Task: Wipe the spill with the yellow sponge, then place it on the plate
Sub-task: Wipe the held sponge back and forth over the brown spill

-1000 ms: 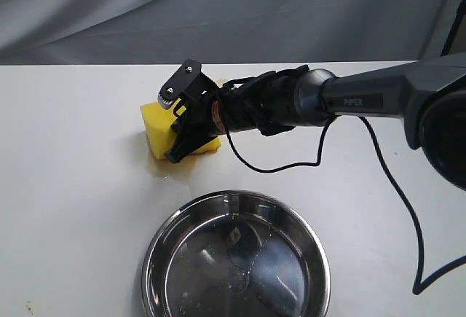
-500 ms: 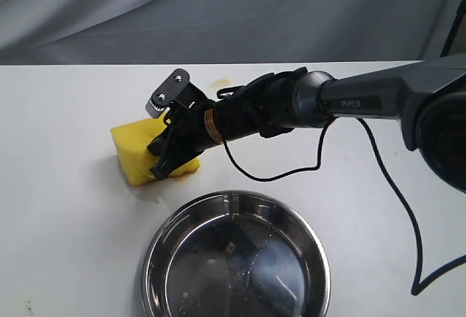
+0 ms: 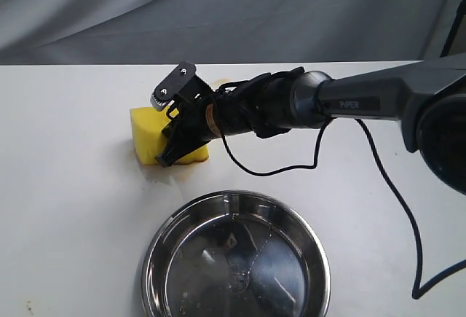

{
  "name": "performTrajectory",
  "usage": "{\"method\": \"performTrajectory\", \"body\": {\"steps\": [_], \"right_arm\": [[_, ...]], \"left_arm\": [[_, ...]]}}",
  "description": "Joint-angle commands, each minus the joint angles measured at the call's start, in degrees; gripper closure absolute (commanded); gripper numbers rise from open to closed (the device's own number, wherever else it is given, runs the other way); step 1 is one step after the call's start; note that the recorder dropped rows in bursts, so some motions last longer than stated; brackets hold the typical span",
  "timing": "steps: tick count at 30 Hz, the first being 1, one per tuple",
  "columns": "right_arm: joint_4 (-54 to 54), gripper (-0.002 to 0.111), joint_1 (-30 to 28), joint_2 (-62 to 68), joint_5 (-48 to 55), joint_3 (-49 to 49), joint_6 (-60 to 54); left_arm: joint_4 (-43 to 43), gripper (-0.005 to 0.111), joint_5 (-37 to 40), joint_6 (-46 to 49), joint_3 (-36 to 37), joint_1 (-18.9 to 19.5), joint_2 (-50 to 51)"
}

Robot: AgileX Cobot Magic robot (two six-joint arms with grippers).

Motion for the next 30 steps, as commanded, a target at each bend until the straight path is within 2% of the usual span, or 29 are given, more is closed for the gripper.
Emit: {"method": "performTrajectory", "body": {"steps": [1,12,18,21,23,30], "right_arm": [[-0.21,0.107,-0.48,-2.89,3.66,0.17,-0.05],[2.20,0.107,-0.96,-5.57,24.20,0.17,0.88],[2.20,0.107,-1.69,-1.17,22.82,-0.66,3.24],[2.20,0.107,-1.69,3.19,14.33,-6.49,3.24],[2.95,0.107,-1.69,6.12,13.93,-9.41,3.24],[2.95,0.107,-1.69,8.32,10.80,-9.47,4.32]], "left_arm": [[-0.44,0.107,-0.14,-0.07,0.22,-0.28,-0.25],[-0.44,0.107,-0.14,-0.07,0.22,-0.28,-0.25],[-0.44,0.107,-0.14,-0.07,0.22,-0.28,-0.25],[-0.44,0.107,-0.14,-0.07,0.22,-0.28,-0.25],[-0.44,0.107,-0.14,-0.07,0.22,-0.28,-0.25],[-0.44,0.107,-0.14,-0.07,0.22,-0.28,-0.25]]}}
